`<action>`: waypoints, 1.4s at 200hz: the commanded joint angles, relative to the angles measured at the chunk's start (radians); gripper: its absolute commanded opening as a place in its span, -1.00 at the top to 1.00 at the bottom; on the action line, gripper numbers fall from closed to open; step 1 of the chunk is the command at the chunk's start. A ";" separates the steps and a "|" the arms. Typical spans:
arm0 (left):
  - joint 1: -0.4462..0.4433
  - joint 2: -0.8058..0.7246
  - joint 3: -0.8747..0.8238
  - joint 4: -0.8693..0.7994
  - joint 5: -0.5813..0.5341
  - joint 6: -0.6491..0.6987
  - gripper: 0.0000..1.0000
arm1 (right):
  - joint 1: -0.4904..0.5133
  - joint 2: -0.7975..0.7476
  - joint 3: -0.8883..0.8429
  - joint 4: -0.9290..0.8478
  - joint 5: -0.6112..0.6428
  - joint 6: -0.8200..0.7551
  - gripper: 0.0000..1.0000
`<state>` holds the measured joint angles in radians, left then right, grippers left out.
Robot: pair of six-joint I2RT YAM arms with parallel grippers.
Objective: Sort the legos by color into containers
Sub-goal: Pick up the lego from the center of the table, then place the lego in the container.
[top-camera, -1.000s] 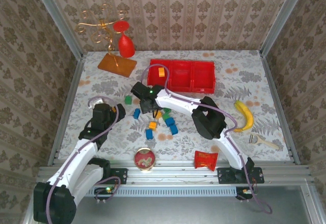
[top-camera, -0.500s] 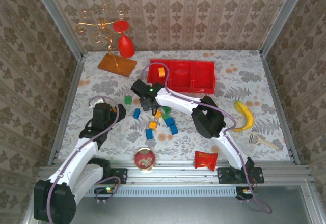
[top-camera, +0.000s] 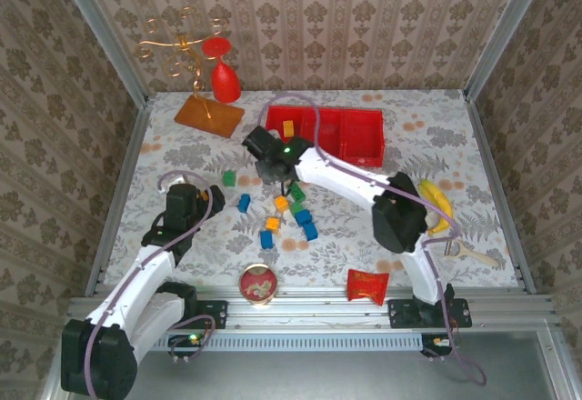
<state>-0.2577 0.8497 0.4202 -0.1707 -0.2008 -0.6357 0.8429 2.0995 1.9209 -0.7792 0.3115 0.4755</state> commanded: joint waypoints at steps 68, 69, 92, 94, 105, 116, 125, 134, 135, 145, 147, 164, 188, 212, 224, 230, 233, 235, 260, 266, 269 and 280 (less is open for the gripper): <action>0.012 0.000 0.024 -0.001 0.025 0.021 -1.00 | -0.188 -0.160 -0.120 0.052 0.112 -0.068 0.65; 0.012 0.000 0.024 -0.002 0.025 0.021 -1.00 | -0.190 -0.157 -0.120 0.052 0.111 -0.069 0.65; 0.012 -0.001 0.029 -0.009 0.033 0.021 -1.00 | -0.231 -0.111 -0.090 0.044 0.096 -0.090 0.65; 0.012 -0.001 0.029 -0.010 0.033 0.021 -1.00 | -0.234 -0.108 -0.086 0.043 0.096 -0.091 0.65; 0.012 -0.001 0.032 -0.014 0.037 0.022 -1.00 | -0.251 -0.079 -0.064 0.036 0.083 -0.098 0.64; 0.012 -0.001 0.032 -0.018 0.040 0.023 -1.00 | -0.266 -0.052 -0.041 0.027 0.077 -0.106 0.65; 0.012 0.000 0.034 -0.021 0.041 0.024 -1.00 | -0.276 -0.030 -0.021 0.020 0.070 -0.111 0.64; 0.012 0.000 0.035 -0.024 0.043 0.024 -1.00 | -0.283 -0.008 -0.003 0.015 0.066 -0.117 0.64; 0.012 0.000 0.035 -0.025 0.043 0.024 -1.00 | -0.285 -0.005 -0.002 0.015 0.066 -0.118 0.64; 0.012 0.001 0.038 -0.029 0.044 0.024 -1.00 | -0.292 0.017 0.018 0.008 0.058 -0.125 0.63; 0.012 0.002 0.038 -0.030 0.044 0.024 -1.00 | -0.294 0.022 0.022 0.006 0.057 -0.125 0.63; 0.012 0.005 0.046 -0.035 0.046 0.026 -1.00 | -0.305 0.057 0.058 -0.009 0.050 -0.131 0.63; 0.012 0.007 0.055 -0.039 0.052 0.028 -1.00 | -0.315 0.091 0.092 -0.027 0.042 -0.137 0.61; 0.014 0.014 0.057 -0.037 0.057 0.027 -1.00 | -0.322 0.112 0.107 -0.035 0.038 -0.141 0.56; 0.014 0.018 0.060 -0.038 0.061 0.026 -1.00 | -0.324 0.119 0.110 -0.036 0.035 -0.142 0.56; 0.014 0.019 0.061 -0.037 0.062 0.025 -1.00 | -0.326 0.122 0.112 -0.037 0.035 -0.141 0.56; 0.014 0.020 0.063 -0.037 0.064 0.025 -1.00 | -0.328 0.125 0.112 -0.038 0.033 -0.140 0.56; 0.014 0.021 0.063 -0.038 0.064 0.025 -1.00 | -0.328 0.125 0.113 -0.038 0.032 -0.140 0.56; 0.014 0.022 0.066 -0.037 0.070 0.027 -1.00 | -0.331 0.133 0.116 -0.035 0.022 -0.141 0.56; 0.014 0.021 0.066 -0.039 0.070 0.027 -1.00 | -0.332 0.135 0.118 -0.035 0.021 -0.141 0.56; 0.013 0.021 0.066 -0.039 0.071 0.027 -1.00 | -0.332 0.137 0.119 -0.037 0.020 -0.140 0.56; 0.014 0.021 0.066 -0.040 0.071 0.027 -1.00 | -0.331 0.141 0.122 -0.038 0.021 -0.140 0.56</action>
<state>-0.2523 0.8707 0.4488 -0.1947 -0.1444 -0.6323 0.5167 2.2093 2.0033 -0.7879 0.3477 0.3435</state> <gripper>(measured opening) 0.999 0.339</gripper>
